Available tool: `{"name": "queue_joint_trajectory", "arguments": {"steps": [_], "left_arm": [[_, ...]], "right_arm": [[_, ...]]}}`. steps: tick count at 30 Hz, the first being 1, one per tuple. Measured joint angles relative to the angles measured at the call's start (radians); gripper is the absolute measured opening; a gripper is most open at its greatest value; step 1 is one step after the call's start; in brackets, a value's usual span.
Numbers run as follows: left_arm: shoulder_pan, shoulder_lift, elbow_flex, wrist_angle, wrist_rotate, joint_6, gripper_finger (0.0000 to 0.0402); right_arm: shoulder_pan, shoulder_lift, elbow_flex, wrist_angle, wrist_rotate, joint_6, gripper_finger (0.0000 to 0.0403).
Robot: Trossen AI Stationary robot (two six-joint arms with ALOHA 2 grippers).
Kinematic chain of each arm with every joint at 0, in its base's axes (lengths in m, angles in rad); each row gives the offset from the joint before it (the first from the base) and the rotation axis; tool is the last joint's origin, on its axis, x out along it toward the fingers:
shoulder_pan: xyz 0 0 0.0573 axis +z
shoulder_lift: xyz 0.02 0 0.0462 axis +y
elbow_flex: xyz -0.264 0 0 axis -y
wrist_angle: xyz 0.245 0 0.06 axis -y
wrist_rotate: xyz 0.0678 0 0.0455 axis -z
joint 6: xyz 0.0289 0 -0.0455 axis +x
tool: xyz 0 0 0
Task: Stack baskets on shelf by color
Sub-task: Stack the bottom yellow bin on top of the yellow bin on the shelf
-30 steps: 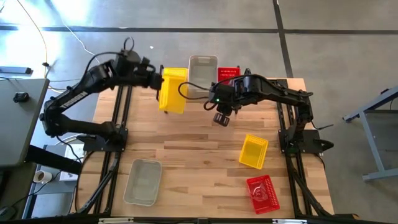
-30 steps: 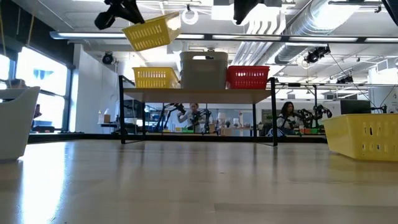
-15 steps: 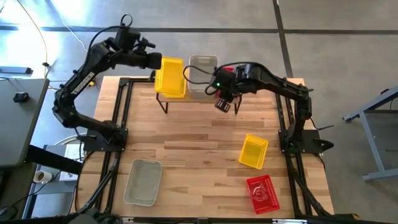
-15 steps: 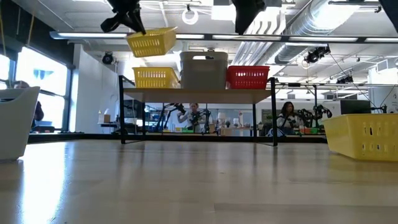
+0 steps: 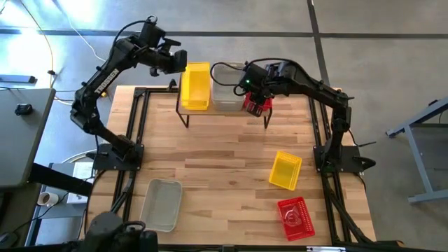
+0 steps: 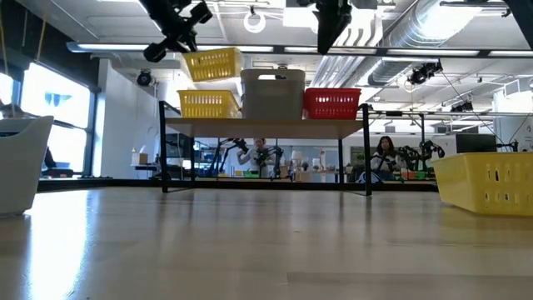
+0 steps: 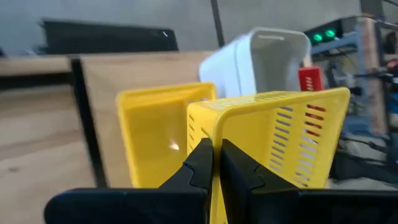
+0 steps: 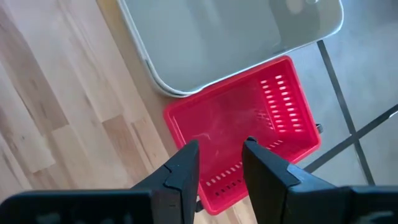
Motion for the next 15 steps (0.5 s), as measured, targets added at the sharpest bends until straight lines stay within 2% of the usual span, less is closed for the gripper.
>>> {"name": "queue_joint_trajectory", "arguments": {"steps": [3, 15], "left_arm": [[0.015, 0.024, 0.002, -0.014, 0.061, -0.018, 0.0005], [0.044, 0.051, 0.002, -0.071, 0.065, -0.003, 0.0005]], "right_arm": [[-0.005, 0.000, 0.000, 0.001, 0.000, -0.018, 0.0108], [-0.006, 0.000, 0.000, 0.019, -0.003, -0.021, 0.0108]]}}
